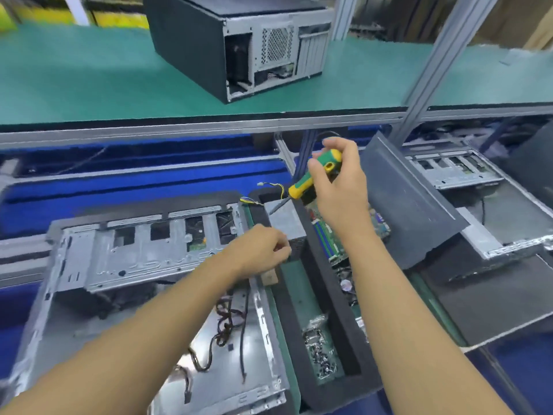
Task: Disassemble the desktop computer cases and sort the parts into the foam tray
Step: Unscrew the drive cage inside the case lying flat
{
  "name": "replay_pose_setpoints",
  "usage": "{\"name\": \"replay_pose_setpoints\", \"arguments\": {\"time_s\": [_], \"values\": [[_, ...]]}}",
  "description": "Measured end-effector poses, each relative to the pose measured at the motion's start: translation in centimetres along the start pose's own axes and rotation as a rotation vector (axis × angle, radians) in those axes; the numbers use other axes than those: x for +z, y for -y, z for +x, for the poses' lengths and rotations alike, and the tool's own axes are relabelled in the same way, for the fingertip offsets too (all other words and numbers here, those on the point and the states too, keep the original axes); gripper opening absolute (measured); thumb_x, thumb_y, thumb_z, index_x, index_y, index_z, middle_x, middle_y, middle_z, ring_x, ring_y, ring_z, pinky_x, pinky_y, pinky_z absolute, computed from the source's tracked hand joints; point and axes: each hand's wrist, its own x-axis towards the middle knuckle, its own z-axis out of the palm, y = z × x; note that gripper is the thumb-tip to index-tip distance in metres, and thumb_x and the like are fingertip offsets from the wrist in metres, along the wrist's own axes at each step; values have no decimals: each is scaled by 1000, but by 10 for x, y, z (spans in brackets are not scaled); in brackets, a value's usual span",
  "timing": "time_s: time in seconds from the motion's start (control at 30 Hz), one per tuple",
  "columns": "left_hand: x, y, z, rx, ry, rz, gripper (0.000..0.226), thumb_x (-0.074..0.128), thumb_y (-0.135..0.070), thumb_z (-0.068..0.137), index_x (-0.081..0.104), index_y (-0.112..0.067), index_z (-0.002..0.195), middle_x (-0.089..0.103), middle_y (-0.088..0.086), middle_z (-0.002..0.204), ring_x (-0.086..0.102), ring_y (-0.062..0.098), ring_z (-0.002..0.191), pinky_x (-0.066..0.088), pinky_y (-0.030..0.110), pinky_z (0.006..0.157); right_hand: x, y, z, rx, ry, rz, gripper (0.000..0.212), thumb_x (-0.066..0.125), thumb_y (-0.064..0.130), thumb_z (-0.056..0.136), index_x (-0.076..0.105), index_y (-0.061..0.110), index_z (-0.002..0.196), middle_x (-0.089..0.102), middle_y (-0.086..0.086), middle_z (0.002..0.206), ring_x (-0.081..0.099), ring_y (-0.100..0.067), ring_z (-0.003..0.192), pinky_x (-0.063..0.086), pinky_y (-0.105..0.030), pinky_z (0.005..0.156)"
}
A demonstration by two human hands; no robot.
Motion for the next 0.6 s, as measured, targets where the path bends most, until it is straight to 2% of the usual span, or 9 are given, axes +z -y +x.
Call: {"name": "replay_pose_setpoints", "arguments": {"time_s": [0.1, 0.17, 0.23, 0.3, 0.37, 0.43, 0.5, 0.6], "values": [[-17, 39, -31, -100, -168, -57, 22, 50, -36, 96, 67, -29, 84, 62, -13, 67, 55, 9, 67, 51, 34, 66, 36, 16, 2, -54, 125, 6, 20, 58, 27, 99, 49, 30, 117, 60, 4, 97, 56, -5, 80, 41, -11, 69], [-23, 66, -50, -204, -323, -194, 21, 52, -33, 96, 67, -29, 81, 57, -14, 58, 51, 5, 57, 43, 29, 59, 56, 22, -1, -50, 249, -29, 16, 56, 27, 101, 48, 31, 114, 55, 4, 91, 52, -6, 73, 39, -14, 64], [-27, 89, -65, -286, -449, -342, 21, 54, -24, 97, 70, -31, 87, 62, -17, 63, 53, 3, 57, 41, 18, 56, 71, 26, -6, -27, 367, -70, 14, 55, 26, 102, 48, 29, 114, 50, 7, 88, 49, -6, 71, 36, -19, 63], [-29, 104, -75, -287, -429, -375, 21, 57, -16, 98, 72, -28, 103, 70, -11, 88, 60, 2, 75, 44, 12, 68, 81, 29, -12, -19, 450, -122, 16, 54, 24, 103, 48, 25, 117, 47, 8, 93, 48, -6, 75, 34, -24, 66], [-26, 109, -77, -247, -341, -324, 25, 59, -14, 98, 71, -21, 118, 69, -7, 106, 63, 8, 94, 48, 18, 84, 86, 29, -18, -6, 505, -178, 16, 53, 23, 103, 48, 23, 118, 46, 9, 98, 47, -6, 80, 33, -25, 68], [-19, 107, -73, -235, -304, -364, 27, 62, -17, 98, 70, -21, 123, 69, -8, 101, 64, 7, 87, 52, 19, 77, 87, 29, -21, 28, 524, -209, 15, 53, 23, 104, 47, 25, 118, 45, 10, 97, 48, -3, 78, 34, -17, 63], [-11, 102, -64, -219, -327, -383, 28, 64, -19, 97, 70, -24, 123, 69, -13, 97, 63, 3, 82, 44, 7, 68, 85, 30, -23, 42, 520, -218, 16, 52, 22, 104, 47, 24, 119, 46, 10, 98, 50, -1, 76, 38, -12, 61], [-2, 94, -50, -191, -345, -357, 28, 67, -22, 94, 72, -26, 121, 69, -17, 99, 60, -4, 85, 39, 1, 72, 83, 32, -22, 12, 526, -231, 17, 53, 20, 104, 48, 21, 120, 48, 7, 105, 51, -12, 88, 37, -21, 69]]}}
